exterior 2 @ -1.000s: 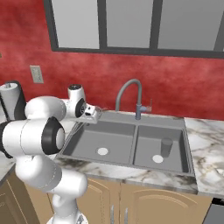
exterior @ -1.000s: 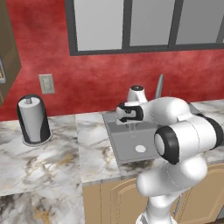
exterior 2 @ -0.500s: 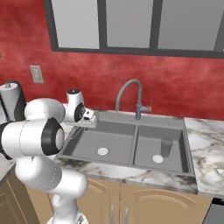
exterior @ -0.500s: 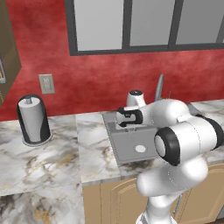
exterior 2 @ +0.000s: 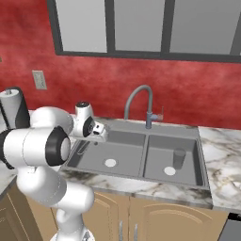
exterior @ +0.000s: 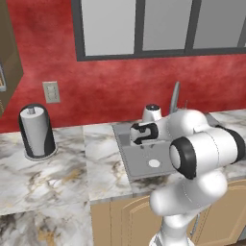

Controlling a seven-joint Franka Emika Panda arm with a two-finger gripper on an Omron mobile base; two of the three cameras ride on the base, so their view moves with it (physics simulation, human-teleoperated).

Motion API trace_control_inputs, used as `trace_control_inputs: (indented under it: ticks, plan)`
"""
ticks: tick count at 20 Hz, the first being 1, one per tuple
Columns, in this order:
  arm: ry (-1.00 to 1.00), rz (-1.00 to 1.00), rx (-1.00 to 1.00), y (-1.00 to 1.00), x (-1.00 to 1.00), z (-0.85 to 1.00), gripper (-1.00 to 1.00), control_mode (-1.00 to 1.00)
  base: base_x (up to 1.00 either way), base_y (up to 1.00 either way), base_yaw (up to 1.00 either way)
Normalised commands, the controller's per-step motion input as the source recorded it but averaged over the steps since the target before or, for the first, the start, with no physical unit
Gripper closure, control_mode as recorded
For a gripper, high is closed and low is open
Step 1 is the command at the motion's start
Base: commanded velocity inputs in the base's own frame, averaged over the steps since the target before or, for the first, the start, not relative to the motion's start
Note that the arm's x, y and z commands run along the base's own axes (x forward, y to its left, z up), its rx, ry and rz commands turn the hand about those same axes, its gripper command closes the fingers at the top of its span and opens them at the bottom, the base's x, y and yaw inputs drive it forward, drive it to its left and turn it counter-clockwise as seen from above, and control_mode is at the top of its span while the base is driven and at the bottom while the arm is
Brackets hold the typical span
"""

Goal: Place the strainer in the left basin and the glass cup in the right basin of the sink.

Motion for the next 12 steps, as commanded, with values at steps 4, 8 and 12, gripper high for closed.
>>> trace_control_inputs:
  ticks: [4,8,12]
  plan:
    - [0.00,-0.05,0.00,-0.30,0.01,-0.21,1.00,-1.00,0.00,0.00,0.00]
    - [0.00,-0.06,0.00,-0.25,0.02,-0.23,1.00,-1.00,0.00,0.00,0.00]
    - [0.02,-0.06,0.00,-0.08,0.05,-0.30,1.00,-1.00,0.00,0.00,0.00]
